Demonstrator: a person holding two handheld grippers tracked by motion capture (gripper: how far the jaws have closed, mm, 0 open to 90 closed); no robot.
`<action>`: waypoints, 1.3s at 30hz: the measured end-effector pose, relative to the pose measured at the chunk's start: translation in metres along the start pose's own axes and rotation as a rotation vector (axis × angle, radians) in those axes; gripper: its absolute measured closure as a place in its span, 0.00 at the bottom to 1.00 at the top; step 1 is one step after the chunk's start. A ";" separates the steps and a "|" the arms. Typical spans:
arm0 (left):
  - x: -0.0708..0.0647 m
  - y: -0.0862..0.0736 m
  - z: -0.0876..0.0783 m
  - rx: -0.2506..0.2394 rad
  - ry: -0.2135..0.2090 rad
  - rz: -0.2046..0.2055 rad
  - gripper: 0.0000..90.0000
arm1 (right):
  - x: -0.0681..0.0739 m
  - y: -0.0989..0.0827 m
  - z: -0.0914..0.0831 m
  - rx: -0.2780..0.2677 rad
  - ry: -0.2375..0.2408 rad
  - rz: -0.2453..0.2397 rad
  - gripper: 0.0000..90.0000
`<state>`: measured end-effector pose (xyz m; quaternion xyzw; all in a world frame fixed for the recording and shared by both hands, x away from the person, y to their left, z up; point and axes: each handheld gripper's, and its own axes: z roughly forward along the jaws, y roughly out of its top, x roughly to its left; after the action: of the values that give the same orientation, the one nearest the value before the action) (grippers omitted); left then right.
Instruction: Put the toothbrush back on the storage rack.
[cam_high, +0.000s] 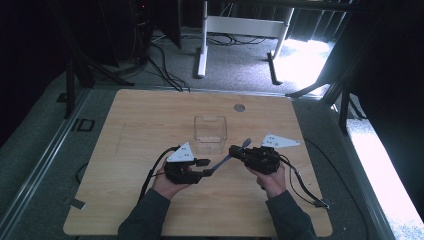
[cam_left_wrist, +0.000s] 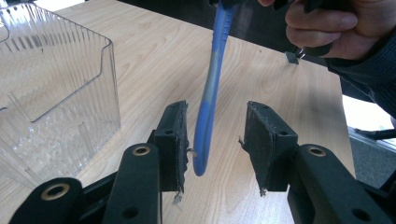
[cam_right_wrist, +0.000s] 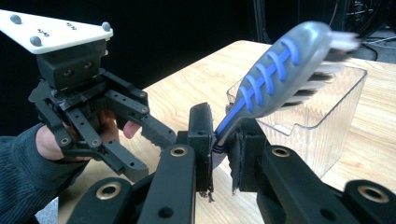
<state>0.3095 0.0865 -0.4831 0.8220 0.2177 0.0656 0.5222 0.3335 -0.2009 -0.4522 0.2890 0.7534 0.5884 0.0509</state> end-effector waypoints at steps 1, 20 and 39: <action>0.000 0.000 0.000 -0.001 0.000 0.000 0.66 | -0.001 0.001 0.000 -0.004 -0.004 -0.001 0.89; 0.000 0.000 0.001 0.003 0.002 0.001 0.66 | 0.000 0.004 0.002 0.030 -0.064 -0.074 0.89; 0.003 -0.001 0.001 0.005 0.009 -0.009 0.66 | 0.001 0.010 -0.004 0.060 -0.131 -0.143 0.89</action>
<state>0.3123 0.0870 -0.4852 0.8219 0.2241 0.0665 0.5194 0.3352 -0.2024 -0.4417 0.2738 0.7845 0.5403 0.1330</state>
